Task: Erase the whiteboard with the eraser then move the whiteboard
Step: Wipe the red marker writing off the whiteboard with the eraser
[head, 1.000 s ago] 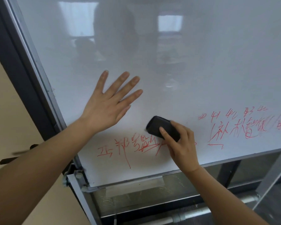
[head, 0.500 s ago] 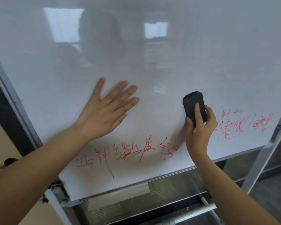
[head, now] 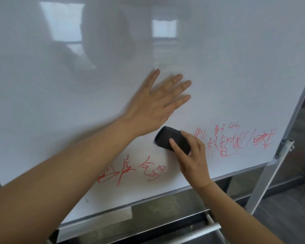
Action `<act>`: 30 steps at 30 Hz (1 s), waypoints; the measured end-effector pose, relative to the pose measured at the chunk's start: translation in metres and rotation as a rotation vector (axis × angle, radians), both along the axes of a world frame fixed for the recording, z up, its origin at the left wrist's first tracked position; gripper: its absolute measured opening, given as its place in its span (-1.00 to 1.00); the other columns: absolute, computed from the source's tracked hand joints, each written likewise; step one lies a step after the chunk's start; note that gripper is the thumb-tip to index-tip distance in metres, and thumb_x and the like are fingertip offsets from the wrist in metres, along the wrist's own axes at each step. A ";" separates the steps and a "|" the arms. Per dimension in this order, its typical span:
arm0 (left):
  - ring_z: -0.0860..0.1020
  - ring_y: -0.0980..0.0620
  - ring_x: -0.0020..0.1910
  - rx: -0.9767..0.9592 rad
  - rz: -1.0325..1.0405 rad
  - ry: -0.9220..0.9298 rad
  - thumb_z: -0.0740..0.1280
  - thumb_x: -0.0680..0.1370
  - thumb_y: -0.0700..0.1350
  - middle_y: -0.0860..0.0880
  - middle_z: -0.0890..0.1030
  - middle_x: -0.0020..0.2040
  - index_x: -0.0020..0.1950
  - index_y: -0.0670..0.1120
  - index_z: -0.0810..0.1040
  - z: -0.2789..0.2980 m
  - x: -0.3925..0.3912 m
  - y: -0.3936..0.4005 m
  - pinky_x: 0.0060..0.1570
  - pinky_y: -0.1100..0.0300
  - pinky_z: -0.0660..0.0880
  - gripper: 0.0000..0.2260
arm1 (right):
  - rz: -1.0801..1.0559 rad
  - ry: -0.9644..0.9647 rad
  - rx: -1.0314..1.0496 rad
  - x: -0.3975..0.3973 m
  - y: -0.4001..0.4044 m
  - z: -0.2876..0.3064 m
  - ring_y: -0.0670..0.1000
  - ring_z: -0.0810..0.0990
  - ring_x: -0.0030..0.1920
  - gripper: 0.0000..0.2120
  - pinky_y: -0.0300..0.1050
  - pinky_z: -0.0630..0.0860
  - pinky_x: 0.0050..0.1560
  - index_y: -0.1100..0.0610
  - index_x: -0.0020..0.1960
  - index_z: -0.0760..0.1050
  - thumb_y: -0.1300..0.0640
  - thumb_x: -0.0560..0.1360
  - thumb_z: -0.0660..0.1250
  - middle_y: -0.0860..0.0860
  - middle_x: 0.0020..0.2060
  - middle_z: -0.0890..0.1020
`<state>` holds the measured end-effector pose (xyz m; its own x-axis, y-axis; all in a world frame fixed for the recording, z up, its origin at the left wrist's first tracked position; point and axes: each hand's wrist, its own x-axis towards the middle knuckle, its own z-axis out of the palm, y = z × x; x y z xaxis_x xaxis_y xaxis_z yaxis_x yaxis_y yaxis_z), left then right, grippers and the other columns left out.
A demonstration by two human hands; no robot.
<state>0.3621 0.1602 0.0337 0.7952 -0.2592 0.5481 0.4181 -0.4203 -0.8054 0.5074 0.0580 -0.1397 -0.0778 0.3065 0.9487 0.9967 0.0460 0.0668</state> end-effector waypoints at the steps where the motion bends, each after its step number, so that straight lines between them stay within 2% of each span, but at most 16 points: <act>1: 0.15 -0.15 0.55 -0.002 0.011 0.000 0.09 0.66 -0.03 -0.08 0.15 0.58 0.57 -0.01 0.16 -0.002 0.006 0.000 0.42 -0.31 -0.03 -0.53 | 0.005 -0.028 0.001 0.006 -0.001 0.002 0.21 0.36 0.26 -0.34 -0.04 0.25 0.35 0.05 0.37 0.37 0.46 0.37 0.43 0.20 0.31 0.34; 4: 0.07 -0.15 0.57 0.010 0.079 0.000 0.06 0.67 0.00 -0.08 0.08 0.60 0.59 -0.01 0.09 -0.006 0.013 0.001 0.44 -0.30 -0.06 -0.52 | 0.020 -0.097 -0.011 0.021 -0.002 0.005 0.21 0.37 0.26 -0.33 0.00 0.27 0.35 0.06 0.37 0.38 0.47 0.36 0.42 0.19 0.31 0.34; 7: -0.01 -0.15 0.57 0.005 0.130 0.013 0.00 0.68 0.03 -0.07 0.02 0.61 0.60 0.00 0.03 -0.007 0.015 0.001 0.45 -0.29 -0.16 -0.52 | 0.030 -0.134 -0.015 0.036 -0.003 0.007 0.20 0.37 0.26 -0.40 0.01 0.30 0.33 0.05 0.38 0.38 0.42 0.42 0.39 0.18 0.32 0.34; 12: 0.00 -0.15 0.56 -0.045 0.127 0.025 -0.03 0.67 0.01 -0.07 0.04 0.60 0.60 -0.01 0.05 -0.006 0.010 0.001 0.45 -0.27 -0.17 -0.52 | 0.041 -0.125 0.011 0.054 -0.007 0.013 0.20 0.38 0.18 -0.45 0.03 0.34 0.22 0.03 0.38 0.38 0.37 0.46 0.38 0.18 0.32 0.34; 18: 0.04 -0.15 0.57 -0.051 0.114 0.021 0.02 0.69 0.00 -0.08 0.06 0.60 0.60 -0.01 0.07 -0.007 0.012 0.003 0.47 -0.27 -0.13 -0.53 | -0.044 0.064 0.042 0.094 -0.018 0.022 0.27 0.43 0.09 -0.39 -0.02 0.31 0.12 0.04 0.38 0.36 0.40 0.42 0.41 0.25 0.30 0.37; 24: 0.08 -0.15 0.56 -0.028 0.124 0.009 0.02 0.70 0.00 -0.09 0.11 0.59 0.60 -0.01 0.09 -0.008 0.012 0.006 0.45 -0.28 -0.06 -0.54 | -0.097 0.269 0.103 0.130 -0.028 0.023 0.35 0.42 0.11 -0.54 -0.13 0.20 0.13 0.05 0.42 0.29 0.20 0.57 0.31 0.28 0.29 0.39; 26: 0.08 -0.14 0.56 -0.020 0.130 0.009 0.02 0.70 0.00 -0.10 0.11 0.59 0.60 -0.01 0.09 -0.008 0.012 0.006 0.45 -0.29 -0.06 -0.54 | -0.126 0.333 0.158 0.139 -0.027 0.020 0.31 0.41 0.12 -0.57 -0.09 0.25 0.13 0.08 0.43 0.29 0.19 0.59 0.29 0.30 0.26 0.41; 28: 0.08 -0.14 0.56 -0.012 0.141 0.011 0.03 0.70 0.00 -0.10 0.10 0.59 0.60 -0.01 0.09 -0.008 0.011 0.007 0.45 -0.29 -0.05 -0.54 | -0.164 0.411 0.208 0.147 -0.027 0.016 0.25 0.36 0.12 -0.56 0.06 0.35 0.09 0.09 0.44 0.28 0.18 0.59 0.27 0.29 0.27 0.39; 30: 0.10 -0.15 0.55 -0.002 0.148 0.012 0.03 0.70 0.00 -0.10 0.12 0.59 0.60 -0.01 0.10 -0.008 0.011 0.008 0.44 -0.30 -0.03 -0.54 | -0.178 0.479 0.222 0.151 -0.025 0.013 0.25 0.35 0.14 -0.54 0.13 0.41 0.09 0.06 0.45 0.27 0.18 0.58 0.28 0.26 0.29 0.37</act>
<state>0.3734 0.1678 0.0257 0.8314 -0.1370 0.5385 0.4658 -0.3565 -0.8099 0.6587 0.0330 -0.1267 0.4125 0.0647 0.9087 0.9093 -0.0896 -0.4064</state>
